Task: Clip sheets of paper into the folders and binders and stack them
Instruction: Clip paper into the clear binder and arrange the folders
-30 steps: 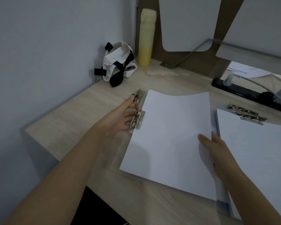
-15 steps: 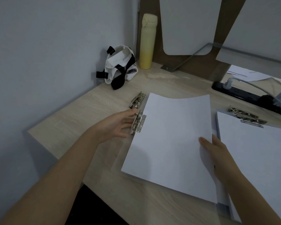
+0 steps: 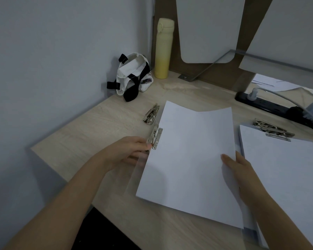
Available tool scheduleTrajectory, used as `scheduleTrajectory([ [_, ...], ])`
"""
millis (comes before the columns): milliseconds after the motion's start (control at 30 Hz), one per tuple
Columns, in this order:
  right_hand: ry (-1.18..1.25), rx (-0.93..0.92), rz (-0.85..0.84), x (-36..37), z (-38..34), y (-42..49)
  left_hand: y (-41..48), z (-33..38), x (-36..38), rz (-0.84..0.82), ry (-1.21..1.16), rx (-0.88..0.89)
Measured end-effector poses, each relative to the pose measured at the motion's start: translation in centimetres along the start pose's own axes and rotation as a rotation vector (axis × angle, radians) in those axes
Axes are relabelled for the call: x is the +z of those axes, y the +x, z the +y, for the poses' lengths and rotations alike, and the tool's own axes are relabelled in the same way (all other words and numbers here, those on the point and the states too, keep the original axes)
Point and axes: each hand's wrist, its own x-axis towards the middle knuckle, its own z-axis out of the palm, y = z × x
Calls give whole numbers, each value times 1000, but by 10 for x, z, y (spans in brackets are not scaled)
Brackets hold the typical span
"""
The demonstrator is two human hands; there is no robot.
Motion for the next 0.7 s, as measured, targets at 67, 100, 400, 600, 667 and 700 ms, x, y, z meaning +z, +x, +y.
scheduleTrajectory([
  [67,-4,1,1,0,0,0,1,-2,2,48,11,38],
  [100,-8,-2,0,1,0,0,2,-2,2,65,7,50],
  [400,-66,-16,7,1,0,-1,2,-15,3,34,-81,86],
  [600,-362,-182,104,9,-5,-12,-2,-16,14,131,-133,100],
  [667,-640,-275,147,10,-2,-16,-4,-15,18,169,-178,117],
  [700,-766,-331,173,9,0,-18,-7,-13,21,180,-208,134],
])
